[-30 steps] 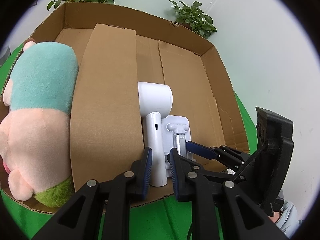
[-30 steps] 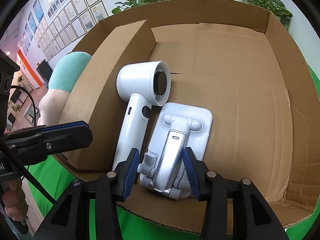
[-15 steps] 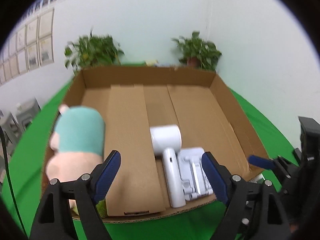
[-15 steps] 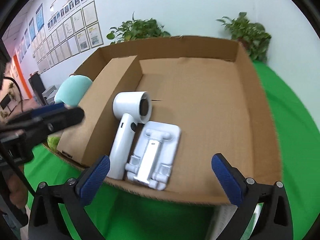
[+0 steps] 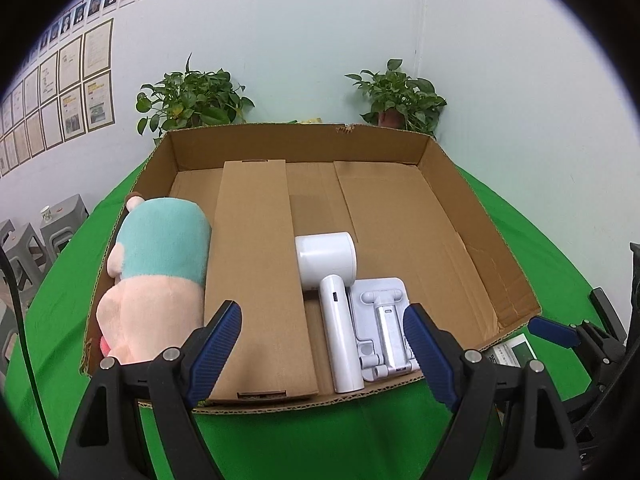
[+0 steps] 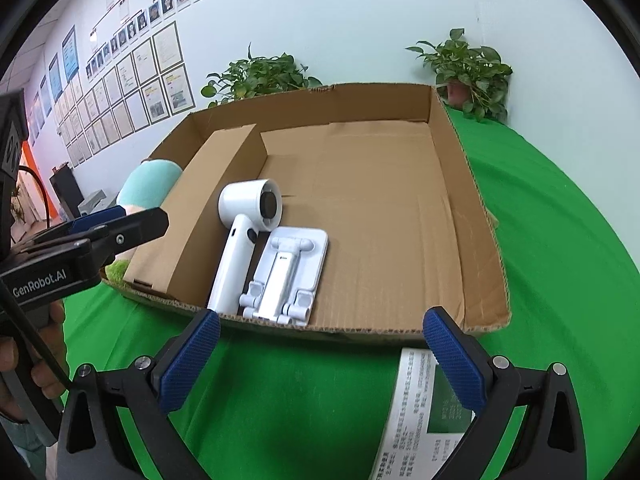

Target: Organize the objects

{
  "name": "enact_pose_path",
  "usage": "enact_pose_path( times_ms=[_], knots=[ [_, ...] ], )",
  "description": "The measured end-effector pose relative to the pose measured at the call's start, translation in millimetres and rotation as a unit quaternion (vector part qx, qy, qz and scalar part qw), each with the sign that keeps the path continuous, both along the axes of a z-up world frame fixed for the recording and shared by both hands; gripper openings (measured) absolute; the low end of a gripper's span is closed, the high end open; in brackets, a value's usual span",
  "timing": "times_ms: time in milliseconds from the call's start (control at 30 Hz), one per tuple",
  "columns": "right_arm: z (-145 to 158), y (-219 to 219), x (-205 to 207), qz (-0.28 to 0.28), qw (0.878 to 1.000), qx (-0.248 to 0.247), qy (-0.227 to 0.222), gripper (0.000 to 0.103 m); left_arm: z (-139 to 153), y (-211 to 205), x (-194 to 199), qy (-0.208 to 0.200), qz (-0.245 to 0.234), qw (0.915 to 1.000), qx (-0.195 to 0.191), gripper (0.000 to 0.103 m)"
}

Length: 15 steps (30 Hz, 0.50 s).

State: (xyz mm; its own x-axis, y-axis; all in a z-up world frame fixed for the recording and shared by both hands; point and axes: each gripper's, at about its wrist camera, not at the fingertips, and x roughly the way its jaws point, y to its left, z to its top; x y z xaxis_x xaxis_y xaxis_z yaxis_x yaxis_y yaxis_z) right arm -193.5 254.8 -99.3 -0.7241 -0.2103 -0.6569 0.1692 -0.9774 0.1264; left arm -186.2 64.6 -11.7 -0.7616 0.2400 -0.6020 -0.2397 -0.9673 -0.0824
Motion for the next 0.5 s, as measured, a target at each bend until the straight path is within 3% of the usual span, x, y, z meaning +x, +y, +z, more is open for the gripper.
enact_pose_path(
  times_ms=[500],
  knots=[
    [-6.9, -3.8, 2.8, 0.009, 1.0, -0.007, -0.011, 0.102, -2.3, 4.0, 5.9, -0.004, -0.003, 0.9999, -0.009, 0.083]
  ],
)
